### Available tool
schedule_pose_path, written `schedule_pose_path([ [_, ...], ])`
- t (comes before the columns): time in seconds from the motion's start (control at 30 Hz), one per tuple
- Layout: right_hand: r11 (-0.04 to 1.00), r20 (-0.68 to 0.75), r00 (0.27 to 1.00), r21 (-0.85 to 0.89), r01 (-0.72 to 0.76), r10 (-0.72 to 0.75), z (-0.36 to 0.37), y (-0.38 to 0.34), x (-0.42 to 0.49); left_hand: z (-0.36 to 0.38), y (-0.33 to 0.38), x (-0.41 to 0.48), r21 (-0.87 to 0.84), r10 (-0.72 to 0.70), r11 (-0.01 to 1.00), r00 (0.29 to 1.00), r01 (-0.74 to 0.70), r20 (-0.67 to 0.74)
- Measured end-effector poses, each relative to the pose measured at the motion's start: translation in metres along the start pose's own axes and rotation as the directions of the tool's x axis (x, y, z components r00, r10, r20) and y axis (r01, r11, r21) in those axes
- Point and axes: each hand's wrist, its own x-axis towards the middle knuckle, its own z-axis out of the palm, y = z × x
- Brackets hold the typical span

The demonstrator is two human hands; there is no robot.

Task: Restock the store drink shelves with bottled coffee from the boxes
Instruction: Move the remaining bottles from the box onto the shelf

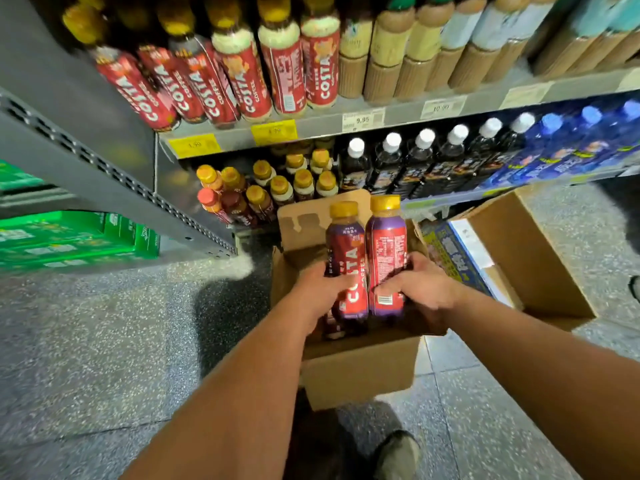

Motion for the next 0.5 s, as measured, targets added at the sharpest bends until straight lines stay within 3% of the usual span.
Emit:
schedule_pose_path([
  [0.27, 0.965, 0.017, 0.967, -0.053, 0.255, -0.255, -0.036, -0.085, -0.118, 0.015, 0.094, -0.126, -0.012, 0.240, 0.970, 0.970, -0.241, -0.038],
  [0.5, 0.886, -0.047, 0.885, -0.042, 0.461, -0.463, -0.052, -0.167, -0.239, 0.020, 0.165, -0.231, 0.020, 0.521, 0.853, 0.846, -0.522, -0.115],
])
